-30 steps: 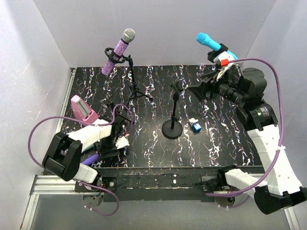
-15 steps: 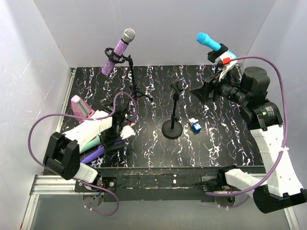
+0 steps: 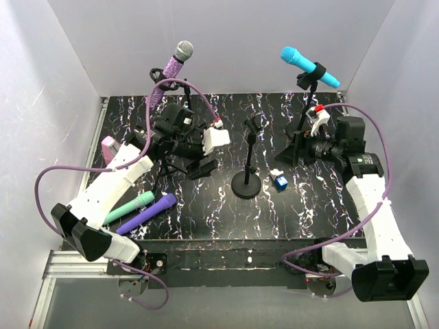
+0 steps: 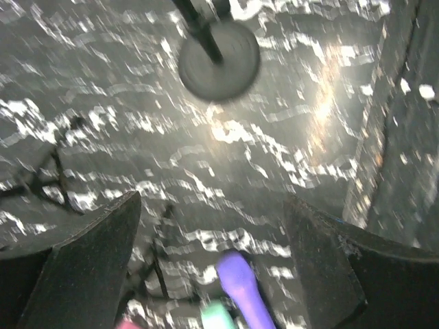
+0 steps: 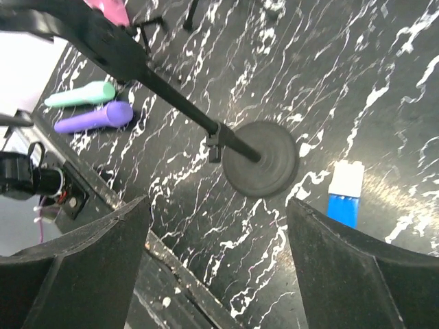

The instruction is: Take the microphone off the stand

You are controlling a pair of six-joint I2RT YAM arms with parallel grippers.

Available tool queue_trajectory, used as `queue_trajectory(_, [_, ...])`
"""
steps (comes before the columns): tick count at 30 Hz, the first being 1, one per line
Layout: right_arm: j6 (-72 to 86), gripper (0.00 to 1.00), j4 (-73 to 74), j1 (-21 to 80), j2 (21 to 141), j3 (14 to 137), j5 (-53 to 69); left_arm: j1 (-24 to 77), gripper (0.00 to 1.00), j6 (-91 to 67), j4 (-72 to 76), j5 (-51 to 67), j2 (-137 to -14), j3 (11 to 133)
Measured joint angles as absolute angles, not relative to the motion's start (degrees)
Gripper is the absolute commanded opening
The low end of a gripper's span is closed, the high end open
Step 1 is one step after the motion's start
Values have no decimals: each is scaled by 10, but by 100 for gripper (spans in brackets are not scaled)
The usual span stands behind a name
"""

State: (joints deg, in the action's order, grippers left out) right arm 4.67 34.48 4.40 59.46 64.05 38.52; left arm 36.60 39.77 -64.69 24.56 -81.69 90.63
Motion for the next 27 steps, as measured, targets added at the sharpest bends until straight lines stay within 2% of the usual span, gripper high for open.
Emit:
queue_trajectory(6, [39,83,308,54,619,584,414,366,84,315,-413,289,-818,826])
queue_trajectory(10, [29,79,296,69,629,561,428,366,80,208,-272,312,-843,819])
queue_trajectory(17, [27,78,293,101,687,556,444,366,76,87,-132,355,-892,827])
queue_trajectory(27, [41,78,267,132,750,564,451,366,52,-9,-50,404,-939,834])
